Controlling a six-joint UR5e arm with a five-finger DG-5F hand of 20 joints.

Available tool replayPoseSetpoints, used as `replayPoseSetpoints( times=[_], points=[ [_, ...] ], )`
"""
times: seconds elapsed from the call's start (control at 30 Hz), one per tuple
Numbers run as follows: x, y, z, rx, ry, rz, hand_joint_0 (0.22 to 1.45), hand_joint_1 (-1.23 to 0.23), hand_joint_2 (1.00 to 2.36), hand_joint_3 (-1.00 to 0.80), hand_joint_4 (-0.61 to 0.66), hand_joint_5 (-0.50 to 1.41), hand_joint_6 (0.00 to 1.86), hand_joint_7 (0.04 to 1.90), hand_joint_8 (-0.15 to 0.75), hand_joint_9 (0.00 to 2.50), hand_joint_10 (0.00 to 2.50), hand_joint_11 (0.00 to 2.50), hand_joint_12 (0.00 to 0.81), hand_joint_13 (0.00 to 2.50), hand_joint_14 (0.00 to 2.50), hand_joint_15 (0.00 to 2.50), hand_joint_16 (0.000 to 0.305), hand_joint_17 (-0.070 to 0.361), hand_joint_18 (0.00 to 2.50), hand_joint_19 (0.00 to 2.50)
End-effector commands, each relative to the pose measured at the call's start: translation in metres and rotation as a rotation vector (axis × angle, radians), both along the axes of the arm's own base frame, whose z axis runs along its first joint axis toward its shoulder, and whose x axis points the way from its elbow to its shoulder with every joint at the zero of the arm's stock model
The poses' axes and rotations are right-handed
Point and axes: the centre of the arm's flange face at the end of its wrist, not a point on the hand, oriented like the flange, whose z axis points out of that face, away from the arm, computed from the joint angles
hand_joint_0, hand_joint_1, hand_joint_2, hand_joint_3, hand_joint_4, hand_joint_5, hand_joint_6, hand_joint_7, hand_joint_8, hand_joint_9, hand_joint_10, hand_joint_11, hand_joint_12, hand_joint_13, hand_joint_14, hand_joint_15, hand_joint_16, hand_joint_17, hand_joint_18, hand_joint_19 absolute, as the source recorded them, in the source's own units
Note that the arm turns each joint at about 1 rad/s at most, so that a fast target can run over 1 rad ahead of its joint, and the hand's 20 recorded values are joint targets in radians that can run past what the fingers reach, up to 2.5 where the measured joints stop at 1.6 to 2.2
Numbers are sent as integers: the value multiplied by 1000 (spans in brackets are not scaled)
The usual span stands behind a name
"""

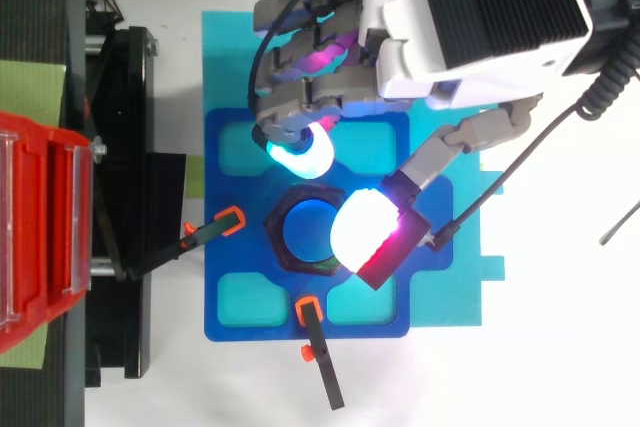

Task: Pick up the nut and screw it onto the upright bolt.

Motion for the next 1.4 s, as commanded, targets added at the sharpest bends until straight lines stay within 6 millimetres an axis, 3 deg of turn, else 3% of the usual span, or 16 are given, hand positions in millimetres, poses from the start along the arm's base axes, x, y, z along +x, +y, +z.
replayPoseSetpoints(
  times=[0.0, 0.1, 0.33, 0.47, 0.63, 0.73, 0.8, 0.87, 0.93, 1.13, 1.37],
  points=[
    [0, -1, 0, 0, 0, 0, 501, -275, 1000, -500, 115, 68, 540, 1331, 278, 1249, 0, 3, 224, 786, 1, 37, 31, 69, 618, 84],
    [-1, -3, 2, 0, -1, -3, 498, -267, 1000, -500, 115, 67, 507, 1401, 285, 1223, 0, 7, 230, 776, 2, 39, 31, 70, 603, 74],
    [0, -3, 1, 0, -1, -2, 481, -208, 1000, -500, 278, -48, 505, 1028, 268, 1026, 0, 0, 268, 640, 0, 29, 37, 84, 452, 39],
    [4, -3, 16, -2, -26, 9, 477, -199, 1000, -500, 279, -82, 503, 844, 258, 960, 0, 0, 276, 606, 0, 16, 39, 87, 424, 23],
    [10, -2, 52, -7, -25, 56, 474, -194, 1000, -500, 246, -122, 502, 699, 238, 855, 0, 0, 283, 524, 0, 0, 40, 91, 354, 0],
    [9, 4, 49, -8, -8, 61, 462, -162, 1000, -500, 216, -160, 501, 612, 219, 665, 0, 0, 301, 376, 0, 0, 43, 98, 174, 0],
    [9, 8, 45, -11, -3, 65, 457, -146, 1000, -500, 224, -163, 501, 599, 217, 602, 0, 0, 310, 300, 0, 0, 44, 100, 70, 0],
    [2, 13, 22, -16, 39, 67, 456, -133, 1000, -500, 240, -156, 501, 601, 218, 574, 0, 0, 314, 280, 0, 0, 44, 100, 38, 0],
    [1, 16, 12, -13, 39, 55, 454, -109, 1000, -500, 265, -143, 501, 608, 220, 552, 0, 0, 318, 254, 0, 0, 45, 101, 0, 0],
    [13, 27, 22, 7, -59, 39, 457, -92, 1000, -500, 261, -117, 502, 678, 234, 563, 0, 0, 326, 252, 0, 0, 45, 100, 0, 0],
    [10, 33, 17, 16, -10, 45, 466, -98, 1000, -500, 251, -96, 503, 774, 243, 612, 0, 0, 320, 295, 0, 0, 44, 98, 23, 0]
  ],
)
